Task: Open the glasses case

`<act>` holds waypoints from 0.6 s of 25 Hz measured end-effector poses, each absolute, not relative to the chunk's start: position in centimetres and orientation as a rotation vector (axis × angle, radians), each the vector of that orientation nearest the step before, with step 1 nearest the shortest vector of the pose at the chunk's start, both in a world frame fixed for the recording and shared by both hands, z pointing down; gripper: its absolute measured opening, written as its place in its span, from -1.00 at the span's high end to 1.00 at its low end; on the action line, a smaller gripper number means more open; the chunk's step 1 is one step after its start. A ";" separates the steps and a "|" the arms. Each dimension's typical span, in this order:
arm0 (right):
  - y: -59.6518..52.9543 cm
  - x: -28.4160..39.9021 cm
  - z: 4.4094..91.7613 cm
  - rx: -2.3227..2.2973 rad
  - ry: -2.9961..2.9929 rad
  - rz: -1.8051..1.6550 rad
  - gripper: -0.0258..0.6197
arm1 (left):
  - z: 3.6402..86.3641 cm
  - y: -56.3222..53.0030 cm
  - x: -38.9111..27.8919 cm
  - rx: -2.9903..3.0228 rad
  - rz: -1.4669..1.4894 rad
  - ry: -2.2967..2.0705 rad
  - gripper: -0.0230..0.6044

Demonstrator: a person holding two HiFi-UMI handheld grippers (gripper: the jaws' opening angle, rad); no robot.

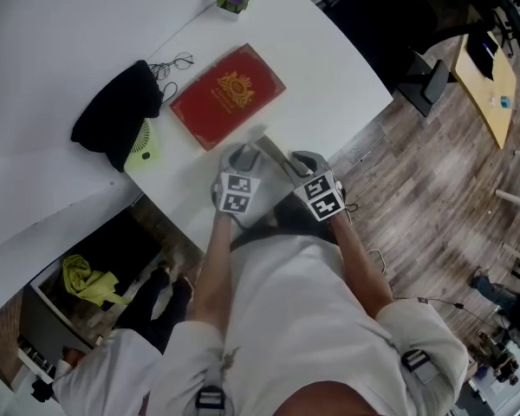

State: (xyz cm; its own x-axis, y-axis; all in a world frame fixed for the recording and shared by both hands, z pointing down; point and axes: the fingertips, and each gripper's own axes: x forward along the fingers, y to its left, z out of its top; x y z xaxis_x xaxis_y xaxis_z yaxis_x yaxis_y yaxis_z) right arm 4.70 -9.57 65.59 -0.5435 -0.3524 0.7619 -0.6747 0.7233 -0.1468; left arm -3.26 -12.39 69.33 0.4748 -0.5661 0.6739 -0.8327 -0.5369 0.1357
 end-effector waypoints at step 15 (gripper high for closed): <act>-10.1 5.1 65.2 0.790 -2.183 0.554 0.68 | 69.3 -12.4 -3.3 2.273 0.795 -1.171 0.37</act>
State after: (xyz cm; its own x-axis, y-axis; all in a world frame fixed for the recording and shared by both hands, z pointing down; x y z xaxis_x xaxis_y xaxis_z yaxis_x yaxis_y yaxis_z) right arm 5.15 -10.08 65.24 -0.5392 -0.3641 0.7595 -0.6822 0.7176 -0.1403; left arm -3.29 -12.41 69.30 0.4709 -0.5703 0.6731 -0.8359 -0.5324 0.1336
